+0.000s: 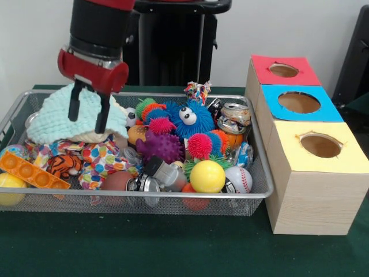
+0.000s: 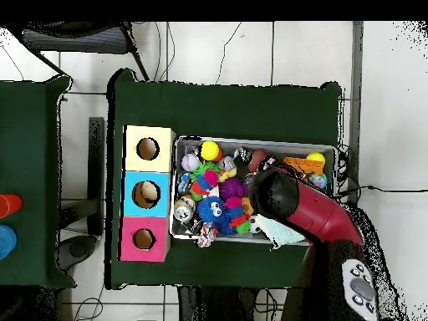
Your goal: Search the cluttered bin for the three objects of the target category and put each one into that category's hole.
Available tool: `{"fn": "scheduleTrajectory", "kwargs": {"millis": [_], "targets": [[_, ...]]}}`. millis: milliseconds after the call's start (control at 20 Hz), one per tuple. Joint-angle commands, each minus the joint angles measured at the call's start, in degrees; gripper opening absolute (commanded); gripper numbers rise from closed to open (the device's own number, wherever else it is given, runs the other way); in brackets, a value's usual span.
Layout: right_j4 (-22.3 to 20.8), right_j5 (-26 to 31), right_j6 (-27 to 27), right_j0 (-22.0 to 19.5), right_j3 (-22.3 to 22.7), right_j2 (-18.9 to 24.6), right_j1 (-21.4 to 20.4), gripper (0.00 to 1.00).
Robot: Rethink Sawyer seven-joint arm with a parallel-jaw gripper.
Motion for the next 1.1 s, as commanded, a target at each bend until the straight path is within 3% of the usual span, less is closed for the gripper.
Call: {"fn": "scheduleTrajectory", "kwargs": {"millis": [50,500,800,1100], "targets": [[2.32,-3.30,8.90,-2.61,-5.90,7.76,8.62,1.00],[1.23,-4.99,7.37,-4.81,-11.45,9.41,12.26,1.00],[0.28,-3.44,6.32,-4.58,-15.28,7.42,14.67,1.00],[0.33,2.00,6.30,-2.49,-18.28,4.08,15.89,1.00]]}}
